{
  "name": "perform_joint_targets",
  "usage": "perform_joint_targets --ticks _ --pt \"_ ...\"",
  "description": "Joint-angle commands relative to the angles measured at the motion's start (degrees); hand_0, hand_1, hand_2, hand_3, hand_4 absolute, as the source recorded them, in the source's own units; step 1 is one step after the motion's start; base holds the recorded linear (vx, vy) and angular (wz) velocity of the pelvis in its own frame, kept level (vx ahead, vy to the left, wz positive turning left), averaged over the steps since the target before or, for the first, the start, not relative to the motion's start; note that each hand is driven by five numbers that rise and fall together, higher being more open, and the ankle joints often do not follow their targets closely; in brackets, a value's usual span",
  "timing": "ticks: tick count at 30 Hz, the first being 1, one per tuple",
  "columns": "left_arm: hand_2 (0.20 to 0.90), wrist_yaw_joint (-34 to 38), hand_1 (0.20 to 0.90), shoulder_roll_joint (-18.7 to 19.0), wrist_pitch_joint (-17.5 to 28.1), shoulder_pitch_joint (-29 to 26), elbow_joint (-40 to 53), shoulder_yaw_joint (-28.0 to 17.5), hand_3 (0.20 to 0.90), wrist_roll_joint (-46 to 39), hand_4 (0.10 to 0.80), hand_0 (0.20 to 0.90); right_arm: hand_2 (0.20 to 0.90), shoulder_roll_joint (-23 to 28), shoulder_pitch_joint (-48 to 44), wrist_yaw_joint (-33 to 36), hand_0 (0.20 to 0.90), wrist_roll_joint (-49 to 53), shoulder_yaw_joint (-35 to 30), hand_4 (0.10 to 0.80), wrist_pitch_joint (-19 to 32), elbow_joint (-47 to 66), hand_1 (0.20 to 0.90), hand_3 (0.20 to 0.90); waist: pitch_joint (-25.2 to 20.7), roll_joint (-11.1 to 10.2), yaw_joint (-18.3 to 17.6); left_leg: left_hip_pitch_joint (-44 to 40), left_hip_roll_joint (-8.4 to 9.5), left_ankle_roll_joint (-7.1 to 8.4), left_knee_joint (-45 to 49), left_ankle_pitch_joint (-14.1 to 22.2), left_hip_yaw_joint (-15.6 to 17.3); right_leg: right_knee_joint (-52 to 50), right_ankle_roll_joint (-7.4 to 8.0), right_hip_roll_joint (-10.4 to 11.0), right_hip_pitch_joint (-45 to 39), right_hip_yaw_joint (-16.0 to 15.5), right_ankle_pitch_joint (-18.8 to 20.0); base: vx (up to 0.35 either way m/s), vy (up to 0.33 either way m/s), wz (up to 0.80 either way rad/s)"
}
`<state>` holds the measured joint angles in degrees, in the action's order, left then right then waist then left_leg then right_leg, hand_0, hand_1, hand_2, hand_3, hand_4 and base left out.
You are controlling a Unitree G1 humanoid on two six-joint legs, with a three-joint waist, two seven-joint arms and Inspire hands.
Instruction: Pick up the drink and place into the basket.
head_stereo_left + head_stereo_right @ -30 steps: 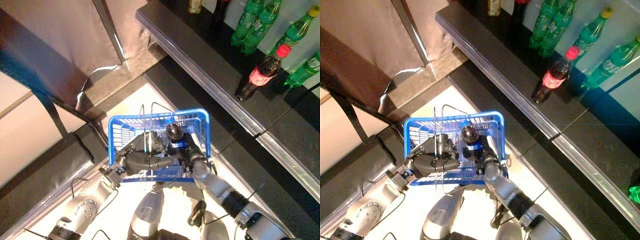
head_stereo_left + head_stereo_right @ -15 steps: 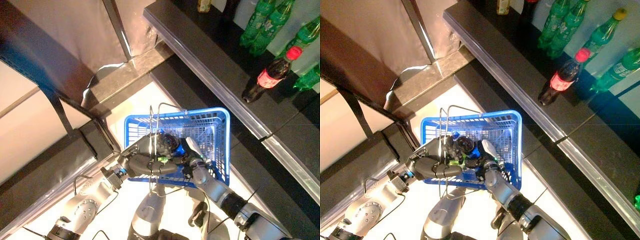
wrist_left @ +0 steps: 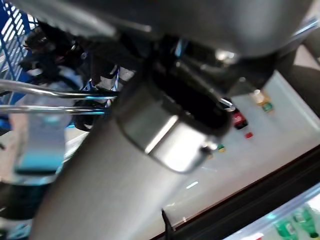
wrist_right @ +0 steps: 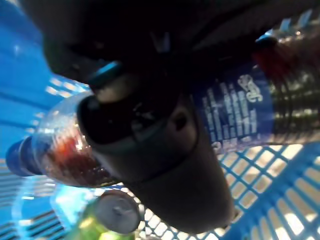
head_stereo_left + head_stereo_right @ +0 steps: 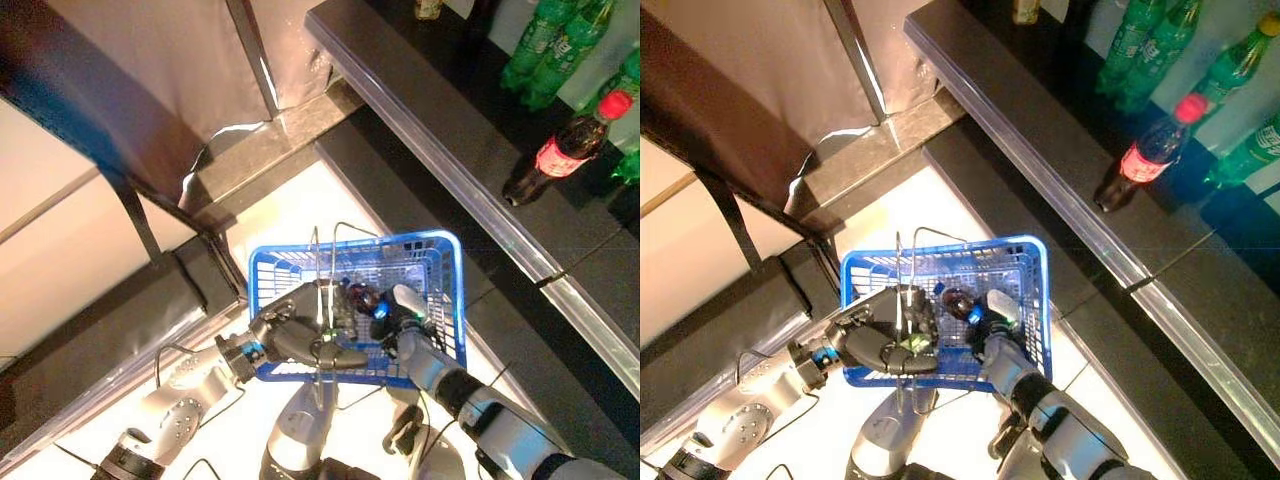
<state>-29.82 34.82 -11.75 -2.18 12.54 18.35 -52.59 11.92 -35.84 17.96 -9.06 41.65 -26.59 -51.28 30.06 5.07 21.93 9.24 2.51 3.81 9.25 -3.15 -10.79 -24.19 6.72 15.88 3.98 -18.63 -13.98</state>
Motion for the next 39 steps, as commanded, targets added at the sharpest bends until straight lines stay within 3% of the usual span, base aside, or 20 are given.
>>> perform_joint_targets --ticks 1,7,16,17,19,20,27,30,35,39 --pt "0.3 -6.0 0.3 -6.1 9.8 -10.0 19.8 -1.8 0.2 -5.2 0.1 0.3 0.3 -0.5 -5.9 -2.2 0.3 -3.9 2.5 0.1 -5.5 -5.4 0.3 0.2 -6.5 1.0 -0.1 3.9 0.62 -1.28 8.8 3.6 -1.8 5.8 -3.93 -1.1 -2.2 -2.1 9.0 0.036 -0.005 0.01" --pt "0.3 -3.6 0.3 -6.8 9.2 -11.4 20.0 0.1 0.2 -4.9 0.1 0.3 0.3 -1.5 -7.7 -5.2 0.3 -1.1 2.5 0.1 -9.1 -11.9 0.3 0.2 -6.3 1.0 0.2 4.1 0.53 -1.45 9.0 3.6 -1.6 5.7 -4.03 -1.1 -2.2 -2.3 9.1 0.005 0.002 0.0" --pt "0.3 -0.6 0.3 -7.7 8.3 -13.2 20.9 1.7 0.2 -5.0 0.1 0.3 0.3 -2.4 -7.8 -7.8 0.3 1.4 1.7 0.1 -8.3 -17.8 0.3 0.2 -5.7 1.0 0.4 4.3 0.56 -1.68 9.0 3.4 -1.5 5.0 -4.15 -0.8 -1.4 -2.5 9.2 -0.001 0.003 0.0" --pt "0.3 -0.1 0.3 -7.8 8.3 -13.5 21.1 1.8 0.2 -5.6 0.1 0.3 0.491 -2.6 -7.8 -7.3 0.491 2.1 1.3 0.322 -7.5 -18.6 0.491 0.422 -5.5 1.2 0.4 4.3 0.58 -1.75 9.0 3.4 -1.5 4.8 -4.17 -0.7 -1.2 -2.4 9.2 0.0 0.0 0.0" --pt "0.3 -0.1 0.3 -7.8 8.3 -13.5 21.1 1.8 0.2 -5.6 0.1 0.3 0.491 -2.6 -7.8 -7.3 0.491 2.1 1.3 0.322 -7.5 -18.7 0.491 0.422 -5.5 1.2 0.4 4.3 0.58 -1.75 9.0 3.4 -1.5 4.7 -4.17 -0.7 -1.1 -2.4 9.2 0.0 0.0 0.0" --pt "0.3 0.5 0.3 -7.7 8.5 -13.6 21.3 1.7 0.2 -6.0 0.1 0.3 0.9 -2.5 -7.8 -6.4 0.9 3.1 0.9 0.8 -5.6 -19.2 0.9 0.9 -5.3 1.3 0.3 4.3 0.61 -1.83 9.1 3.4 -1.4 4.4 -4.15 -0.5 -0.9 -2.3 9.2 -0.008 0.037 0.0" --pt "0.3 2.0 0.3 -6.4 9.2 -13.1 21.9 -0.8 0.2 -7.8 0.1 0.3 0.9 0.6 -7.2 -2.4 0.9 7.9 0.1 0.8 -1.4 -13.0 0.9 0.9 -4.8 0.5 -0.8 3.9 0.24 -1.81 9.4 3.9 -0.8 4.0 -3.82 -0.4 -0.7 -1.7 9.2 0.004 0.021 0.0" --pt "0.3 2.1 0.3 -5.8 9.5 -12.5 21.9 -2.1 0.2 -8.6 0.1 0.3 0.9 2.7 -6.5 -1.0 0.9 9.1 0.2 0.8 -3.0 -6.0 0.9 0.9 -4.5 0.0 -1.5 3.8 -0.11 -1.9 9.1 3.9 -0.4 4.1 -3.79 -0.6 -0.5 -1.2 9.2 0.0 0.0 0.0" --pt "0.3 2.1 0.3 -4.6 12.2 -10.0 20.3 -5.1 0.2 -8.7 0.1 0.3 0.9 10.4 -1.3 3.3 0.9 11.0 -2.4 0.8 -10.3 25.3 0.9 0.9 -3.2 -1.5 -4.4 3.6 -1.05 -1.94 8.8 4.1 1.0 3.8 -3.64 -1.3 0.5 0.4 8.9 -0.033 0.006 -0.03" --pt "0.3 1.8 0.3 -4.2 13.9 -8.1 18.9 -8.0 0.2 -8.7 0.1 0.3 0.9 15.7 4.5 0.2 0.9 6.0 -7.9 0.8 -10.7 42.7 0.9 0.9 -3.3 -2.7 -7.0 3.3 -1.91 -2.06 8.0 3.9 2.3 3.9 -3.56 -2.0 1.2 1.8 8.9 -0.009 0.014 -0.16"
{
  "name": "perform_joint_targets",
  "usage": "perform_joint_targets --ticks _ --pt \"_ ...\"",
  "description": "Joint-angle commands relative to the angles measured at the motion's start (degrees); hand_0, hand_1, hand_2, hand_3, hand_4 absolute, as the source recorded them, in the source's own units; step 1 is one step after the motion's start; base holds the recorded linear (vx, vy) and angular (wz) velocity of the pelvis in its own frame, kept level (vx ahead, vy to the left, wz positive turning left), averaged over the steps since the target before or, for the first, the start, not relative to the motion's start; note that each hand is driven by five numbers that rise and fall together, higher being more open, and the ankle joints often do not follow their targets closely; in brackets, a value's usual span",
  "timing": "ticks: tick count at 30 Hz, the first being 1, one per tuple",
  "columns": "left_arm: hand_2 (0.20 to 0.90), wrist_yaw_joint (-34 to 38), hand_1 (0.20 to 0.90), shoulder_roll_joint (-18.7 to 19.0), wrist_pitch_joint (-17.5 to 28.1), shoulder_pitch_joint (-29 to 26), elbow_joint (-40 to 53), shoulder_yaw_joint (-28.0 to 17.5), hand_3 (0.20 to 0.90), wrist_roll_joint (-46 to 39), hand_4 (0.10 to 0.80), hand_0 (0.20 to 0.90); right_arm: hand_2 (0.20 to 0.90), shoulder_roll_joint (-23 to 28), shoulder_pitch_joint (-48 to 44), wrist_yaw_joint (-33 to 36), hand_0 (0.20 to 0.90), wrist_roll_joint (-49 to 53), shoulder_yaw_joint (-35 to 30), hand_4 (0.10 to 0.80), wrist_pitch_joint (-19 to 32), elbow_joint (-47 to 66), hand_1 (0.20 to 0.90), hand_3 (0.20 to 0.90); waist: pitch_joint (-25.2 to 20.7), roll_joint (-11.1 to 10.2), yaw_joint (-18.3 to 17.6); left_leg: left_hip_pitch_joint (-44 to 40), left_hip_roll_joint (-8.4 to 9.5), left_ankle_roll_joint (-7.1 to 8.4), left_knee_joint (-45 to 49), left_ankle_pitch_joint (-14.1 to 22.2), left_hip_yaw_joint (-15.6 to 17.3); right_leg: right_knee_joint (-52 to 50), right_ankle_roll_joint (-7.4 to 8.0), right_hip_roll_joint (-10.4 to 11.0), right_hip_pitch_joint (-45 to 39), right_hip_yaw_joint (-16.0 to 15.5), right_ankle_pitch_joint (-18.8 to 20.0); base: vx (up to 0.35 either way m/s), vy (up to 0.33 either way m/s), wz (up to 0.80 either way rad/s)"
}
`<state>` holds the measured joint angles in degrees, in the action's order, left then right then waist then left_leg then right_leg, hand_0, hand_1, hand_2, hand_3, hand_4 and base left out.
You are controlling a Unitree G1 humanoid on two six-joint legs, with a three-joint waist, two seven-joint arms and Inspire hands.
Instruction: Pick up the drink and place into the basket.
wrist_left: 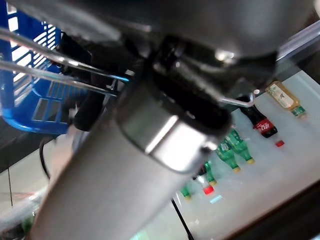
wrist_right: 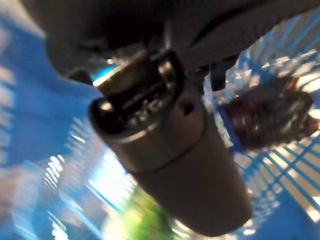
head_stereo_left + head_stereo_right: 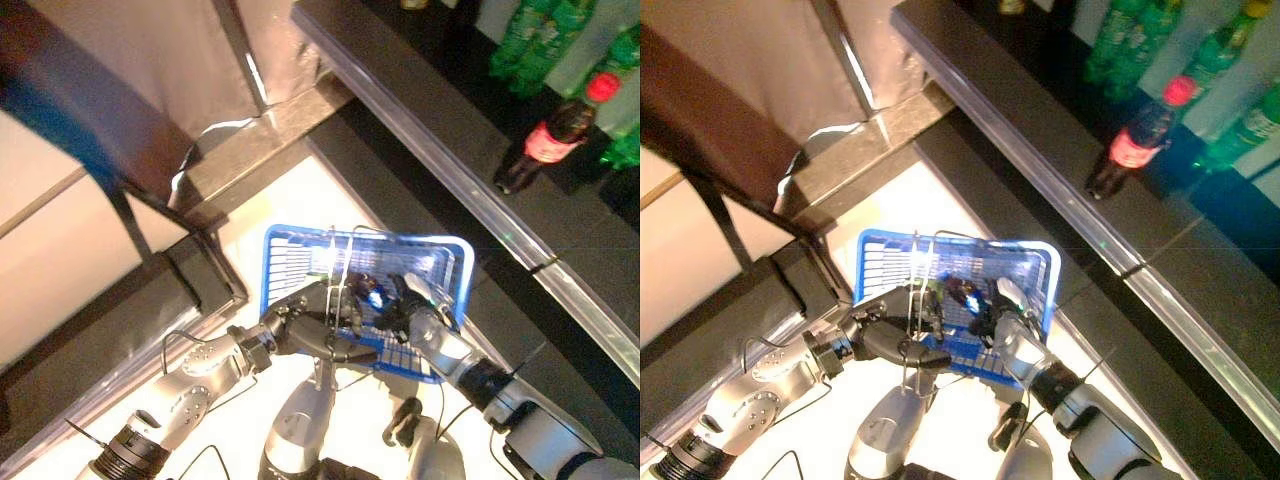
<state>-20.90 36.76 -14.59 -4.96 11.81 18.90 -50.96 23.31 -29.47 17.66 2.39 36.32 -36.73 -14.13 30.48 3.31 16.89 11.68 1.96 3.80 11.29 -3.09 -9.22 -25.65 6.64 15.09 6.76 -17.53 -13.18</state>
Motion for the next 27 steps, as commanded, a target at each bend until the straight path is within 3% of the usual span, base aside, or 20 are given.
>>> perform_joint_targets --ticks 1,5,12,23,27 --pt "0.3 -7.0 0.3 -6.0 17.0 -4.8 19.5 -9.4 0.2 -10.7 0.1 0.3 0.9 6.4 -0.2 -0.3 0.9 -6.0 -4.3 0.8 0.7 9.9 0.9 0.9 -4.0 -1.3 -2.7 0.6 -1.67 -2.03 5.8 3.8 1.3 5.4 -3.43 -1.5 -1.5 1.3 8.0 0.003 0.024 -0.18" --pt "0.3 -6.5 0.3 -6.1 17.6 -3.1 19.5 -11.4 0.2 -11.1 0.1 0.3 0.9 10.9 4.0 -4.3 0.9 -7.0 -9.2 0.8 0.8 20.4 0.9 0.9 -4.6 -1.9 -4.4 -0.1 -2.33 -2.04 5.4 4.0 2.6 5.8 -3.36 -1.9 -1.5 2.3 7.9 0.007 0.017 -0.15" --pt "0.3 -7.6 0.3 -5.2 17.8 2.0 19.8 -15.7 0.2 -13.8 0.1 0.3 0.9 15.4 12.5 -8.9 0.9 -4.7 -17.4 0.8 5.9 32.9 0.9 0.9 -5.7 -2.1 -6.1 -1.4 -3.32 -1.81 4.8 4.1 4.0 6.4 -3.39 -2.5 -2.4 3.1 7.6 0.013 0.001 -0.09" --pt "0.3 -3.0 0.3 -5.5 16.5 13.8 15.8 -23.6 0.2 -18.5 0.1 0.3 0.9 20.0 30.8 -13.5 0.9 11.6 -30.2 0.8 22.9 44.7 0.9 0.9 -9.4 -2.8 -9.2 -4.8 -4.93 -1.08 2.3 3.9 6.4 8.7 -2.97 -4.0 -4.3 5.5 7.3 0.021 -0.005 -0.07" --pt "0.3 -2.0 0.3 -6.7 17.0 16.5 12.9 -23.1 0.2 -15.2 0.1 0.3 0.9 19.3 33.5 -17.7 0.9 20.7 -31.4 0.8 28.5 44.9 0.9 0.9 -10.7 -3.2 -10.0 -5.8 -5.4 -0.84 1.7 3.8 7.1 9.5 -2.85 -4.6 -5.0 6.2 7.3 0.019 -0.032 -0.1"
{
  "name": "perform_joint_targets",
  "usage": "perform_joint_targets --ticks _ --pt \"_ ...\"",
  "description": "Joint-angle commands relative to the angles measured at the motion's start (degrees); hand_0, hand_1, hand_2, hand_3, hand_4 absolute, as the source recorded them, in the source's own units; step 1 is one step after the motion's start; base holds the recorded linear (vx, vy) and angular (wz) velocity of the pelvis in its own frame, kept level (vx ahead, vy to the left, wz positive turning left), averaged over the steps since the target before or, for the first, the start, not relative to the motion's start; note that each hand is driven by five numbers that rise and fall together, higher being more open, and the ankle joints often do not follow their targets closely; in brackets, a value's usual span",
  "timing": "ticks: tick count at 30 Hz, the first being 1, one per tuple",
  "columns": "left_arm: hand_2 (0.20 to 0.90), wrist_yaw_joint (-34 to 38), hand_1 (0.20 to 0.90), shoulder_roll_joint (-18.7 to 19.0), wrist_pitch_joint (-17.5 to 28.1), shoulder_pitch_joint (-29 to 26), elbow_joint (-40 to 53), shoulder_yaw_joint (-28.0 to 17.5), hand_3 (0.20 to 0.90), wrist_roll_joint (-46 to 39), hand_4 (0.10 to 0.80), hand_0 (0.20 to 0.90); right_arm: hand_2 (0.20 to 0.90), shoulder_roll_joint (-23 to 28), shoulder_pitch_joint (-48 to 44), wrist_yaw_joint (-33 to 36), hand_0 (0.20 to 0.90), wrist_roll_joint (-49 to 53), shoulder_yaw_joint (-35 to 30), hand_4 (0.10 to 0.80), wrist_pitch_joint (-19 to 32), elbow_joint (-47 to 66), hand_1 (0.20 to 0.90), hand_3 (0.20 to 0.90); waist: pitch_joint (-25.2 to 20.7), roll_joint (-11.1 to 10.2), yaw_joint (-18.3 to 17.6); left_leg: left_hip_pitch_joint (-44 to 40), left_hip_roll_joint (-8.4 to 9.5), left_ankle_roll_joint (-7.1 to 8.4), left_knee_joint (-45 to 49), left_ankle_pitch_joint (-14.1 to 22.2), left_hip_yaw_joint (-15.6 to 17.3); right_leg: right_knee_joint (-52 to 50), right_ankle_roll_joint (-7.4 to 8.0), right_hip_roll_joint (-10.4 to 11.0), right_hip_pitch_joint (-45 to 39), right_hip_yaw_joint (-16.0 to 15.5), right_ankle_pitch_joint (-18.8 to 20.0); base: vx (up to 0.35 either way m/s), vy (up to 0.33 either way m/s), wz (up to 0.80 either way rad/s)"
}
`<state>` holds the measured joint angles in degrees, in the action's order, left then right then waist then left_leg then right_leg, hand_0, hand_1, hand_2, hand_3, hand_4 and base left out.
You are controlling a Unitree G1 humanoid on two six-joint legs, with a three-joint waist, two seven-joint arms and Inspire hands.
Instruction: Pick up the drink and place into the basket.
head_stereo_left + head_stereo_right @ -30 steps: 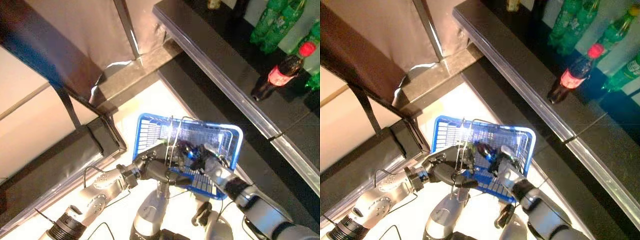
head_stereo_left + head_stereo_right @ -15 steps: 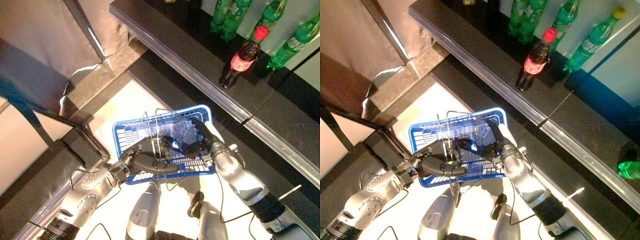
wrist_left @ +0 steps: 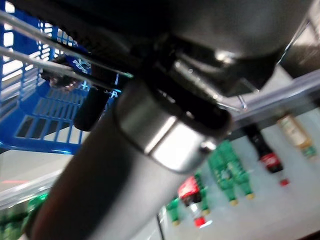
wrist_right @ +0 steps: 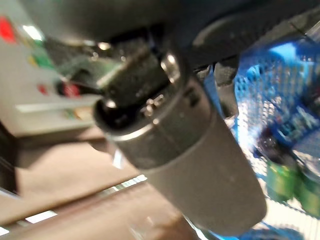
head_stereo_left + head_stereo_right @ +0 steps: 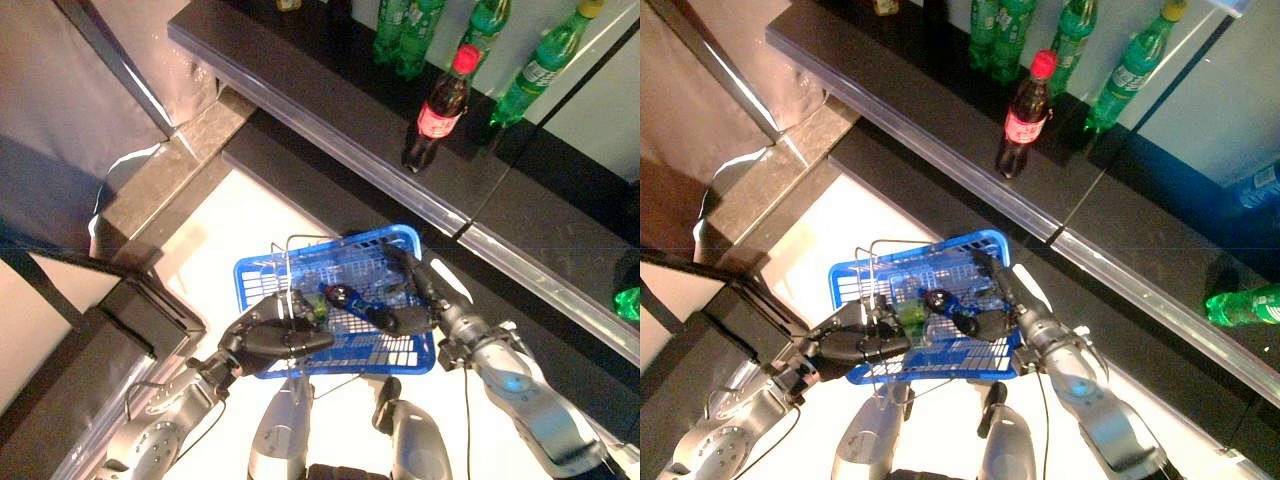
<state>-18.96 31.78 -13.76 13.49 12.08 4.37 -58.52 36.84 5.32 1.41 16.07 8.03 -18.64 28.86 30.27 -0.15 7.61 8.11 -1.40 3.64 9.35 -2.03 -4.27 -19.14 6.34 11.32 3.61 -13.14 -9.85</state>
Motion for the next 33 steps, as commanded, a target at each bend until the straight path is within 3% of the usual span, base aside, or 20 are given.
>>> perform_joint_targets --ticks 1,11,22,31,33 --pt "0.3 -2.7 0.3 -1.7 16.4 -1.8 11.0 -7.7 0.2 -6.5 0.1 0.3 0.9 5.6 -1.1 -2.6 0.9 9.4 -2.8 0.8 11.8 1.2 0.9 0.9 -11.0 0.1 -1.0 -2.7 -2.14 -0.61 3.3 2.7 2.3 3.3 -2.43 -1.0 -2.0 2.1 4.1 0.021 -0.037 -0.19" --pt "0.3 2.0 0.3 -3.4 17.9 -0.5 0.3 -1.8 0.2 -3.1 0.1 0.3 0.9 3.4 0.8 -11.9 0.9 27.3 0.8 0.8 13.0 -4.2 0.9 0.9 -15.5 -0.6 -3.1 -6.4 -3.47 -0.33 0.6 2.4 4.4 6.7 -1.97 -2.4 -4.6 3.9 4.9 0.033 -0.022 -0.13" --pt "0.3 4.8 0.3 -4.9 19.7 2.1 -7.3 0.8 0.2 0.1 0.1 0.3 0.9 -1.0 7.4 -12.1 0.9 28.5 1.9 0.8 10.3 -11.7 0.9 0.9 -18.9 -0.9 -5.3 -9.3 -4.14 0.07 -3.3 2.0 6.3 11.0 -0.86 -2.6 -6.2 5.7 6.6 0.007 -0.012 -0.1" --pt "0.3 10.4 0.3 -8.9 20.6 3.3 -20.9 -0.2 0.2 0.9 0.1 0.3 0.9 -11.0 10.1 -9.3 0.9 27.4 4.7 0.8 8.7 -29.3 0.9 0.9 -21.9 -1.5 -6.4 -10.7 -4.73 0.85 -8.5 0.8 8.3 17.0 0.59 -1.4 -6.7 6.9 10.0 0.011 -0.016 -0.16" --pt "0.3 12.7 0.3 -11.8 21.3 2.0 -29.7 -0.6 0.2 1.6 0.1 0.3 0.9 -15.3 9.3 -6.3 0.9 25.5 5.0 0.8 9.5 -39.2 0.9 0.9 -22.9 -1.4 -6.8 -11.1 -5.02 0.99 -9.8 0.5 9.0 18.2 0.73 -1.2 -6.8 6.8 10.7 0.015 -0.044 -0.12"
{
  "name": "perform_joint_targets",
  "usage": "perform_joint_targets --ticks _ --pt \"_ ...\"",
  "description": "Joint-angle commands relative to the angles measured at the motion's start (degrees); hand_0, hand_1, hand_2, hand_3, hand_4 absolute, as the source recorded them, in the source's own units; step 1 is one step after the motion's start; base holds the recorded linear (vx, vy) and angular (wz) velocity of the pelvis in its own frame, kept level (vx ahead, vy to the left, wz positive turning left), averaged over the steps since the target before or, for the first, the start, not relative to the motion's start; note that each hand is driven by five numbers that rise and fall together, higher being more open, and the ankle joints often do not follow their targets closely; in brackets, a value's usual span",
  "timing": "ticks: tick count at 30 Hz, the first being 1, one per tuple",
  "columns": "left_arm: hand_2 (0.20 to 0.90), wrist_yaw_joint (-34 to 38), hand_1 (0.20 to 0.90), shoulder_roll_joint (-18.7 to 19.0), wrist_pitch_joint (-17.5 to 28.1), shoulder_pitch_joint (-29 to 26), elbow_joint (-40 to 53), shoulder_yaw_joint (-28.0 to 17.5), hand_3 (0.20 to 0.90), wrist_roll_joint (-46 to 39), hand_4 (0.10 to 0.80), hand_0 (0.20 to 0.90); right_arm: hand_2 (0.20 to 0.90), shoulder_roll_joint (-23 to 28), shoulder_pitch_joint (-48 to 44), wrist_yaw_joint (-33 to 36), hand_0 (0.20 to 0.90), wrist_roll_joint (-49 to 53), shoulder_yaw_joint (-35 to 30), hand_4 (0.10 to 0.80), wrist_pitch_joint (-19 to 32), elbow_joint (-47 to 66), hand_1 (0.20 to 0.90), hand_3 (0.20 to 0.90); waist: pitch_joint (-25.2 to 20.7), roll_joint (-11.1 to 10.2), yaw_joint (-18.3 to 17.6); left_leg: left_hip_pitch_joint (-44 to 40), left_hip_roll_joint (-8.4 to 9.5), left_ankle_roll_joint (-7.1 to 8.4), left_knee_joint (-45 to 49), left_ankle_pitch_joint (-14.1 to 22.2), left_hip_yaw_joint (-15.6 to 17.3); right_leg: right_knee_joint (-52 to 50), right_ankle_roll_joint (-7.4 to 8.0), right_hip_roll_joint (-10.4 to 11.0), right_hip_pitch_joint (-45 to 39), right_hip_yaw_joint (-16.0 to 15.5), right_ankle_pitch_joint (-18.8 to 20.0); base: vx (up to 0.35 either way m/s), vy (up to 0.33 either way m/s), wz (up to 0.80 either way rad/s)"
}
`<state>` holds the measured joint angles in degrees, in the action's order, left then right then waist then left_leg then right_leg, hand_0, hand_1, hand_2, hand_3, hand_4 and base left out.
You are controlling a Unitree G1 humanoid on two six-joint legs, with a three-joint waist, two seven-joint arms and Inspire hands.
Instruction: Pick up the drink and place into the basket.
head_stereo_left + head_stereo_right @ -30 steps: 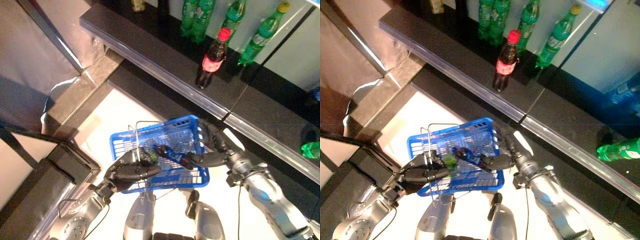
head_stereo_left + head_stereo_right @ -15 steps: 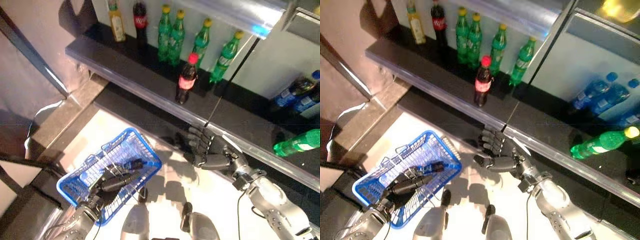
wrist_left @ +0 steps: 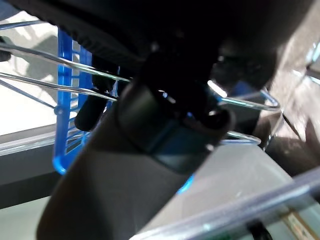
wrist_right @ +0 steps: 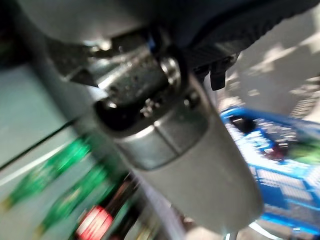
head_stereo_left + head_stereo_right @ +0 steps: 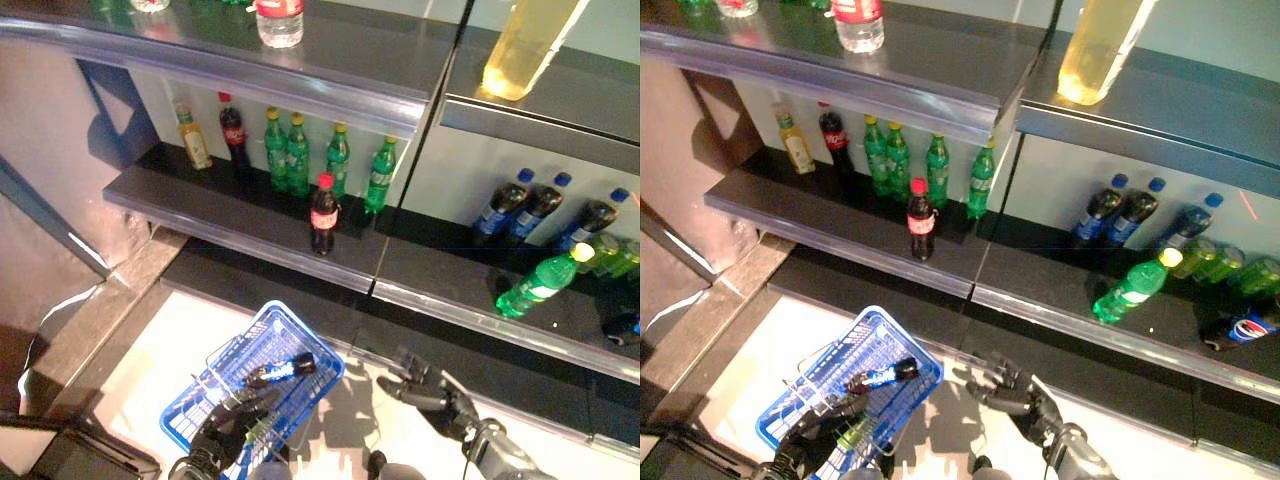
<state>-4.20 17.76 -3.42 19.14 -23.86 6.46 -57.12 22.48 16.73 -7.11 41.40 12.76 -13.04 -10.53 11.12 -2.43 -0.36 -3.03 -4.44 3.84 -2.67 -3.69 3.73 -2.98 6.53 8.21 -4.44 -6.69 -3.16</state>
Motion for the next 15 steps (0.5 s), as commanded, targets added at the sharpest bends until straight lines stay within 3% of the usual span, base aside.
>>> perform_joint_targets --ticks 1,5,10,13,15 --pt "0.3 -2.3 0.3 1.4 11.4 -4.0 3.5 -3.0 0.2 -0.2 0.1 0.3 0.9 -1.8 -2.1 2.3 0.9 -0.3 0.3 0.8 5.2 -2.8 0.9 0.9 -3.9 0.9 1.0 0.1 -2.03 0.79 2.2 2.2 1.1 2.0 0.49 1.9 1.4 0.4 3.9 -0.004 -0.068 -0.12" --pt "0.3 -1.8 0.3 -0.9 12.5 -5.8 -5.2 -4.7 0.2 0.2 0.1 0.3 0.9 -4.4 -3.2 4.7 0.9 -3.6 -0.4 0.8 5.7 -11.2 0.9 0.9 -4.0 1.0 0.3 0.2 -2.37 0.78 2.6 2.6 1.8 1.4 0.13 1.7 1.8 0.6 3.6 -0.053 -0.095 -0.11" --pt "0.3 0.5 0.3 -3.7 14.5 -9.3 -17.6 -7.0 0.2 -1.8 0.1 0.3 0.9 -6.8 -7.3 7.7 0.9 -7.2 -0.9 0.8 6.9 -24.0 0.9 0.9 -4.1 1.5 -0.6 -0.5 -3.28 0.72 3.3 3.1 2.1 0.0 -1.68 -0.4 1.9 1.6 2.0 -0.054 -0.17 -0.14" --pt "0.3 1.9 0.3 -4.9 15.0 -10.3 -22.0 -8.7 0.2 -4.3 0.1 0.3 0.9 -6.9 -8.5 7.7 0.9 -12.2 -1.3 0.8 9.2 -30.5 0.9 0.9 -4.3 1.5 -0.8 -0.3 -4.99 1.52 3.4 2.1 2.3 -0.4 -3.1 -2.4 2.0 2.2 1.2 -0.068 -0.259 -0.07" --pt "0.3 2.2 0.3 -5.4 14.7 -10.9 -25.1 -10.1 0.2 -5.5 0.1 0.3 0.9 -6.8 -9.1 7.6 0.9 -14.5 -1.7 0.8 9.9 -35.2 0.9 0.9 -4.4 1.5 -1.0 0.5 -7.08 2.75 3.5 0.4 2.8 -0.3 -4.12 -4.1 2.3 2.5 1.0 -0.1 -0.273 -0.22"
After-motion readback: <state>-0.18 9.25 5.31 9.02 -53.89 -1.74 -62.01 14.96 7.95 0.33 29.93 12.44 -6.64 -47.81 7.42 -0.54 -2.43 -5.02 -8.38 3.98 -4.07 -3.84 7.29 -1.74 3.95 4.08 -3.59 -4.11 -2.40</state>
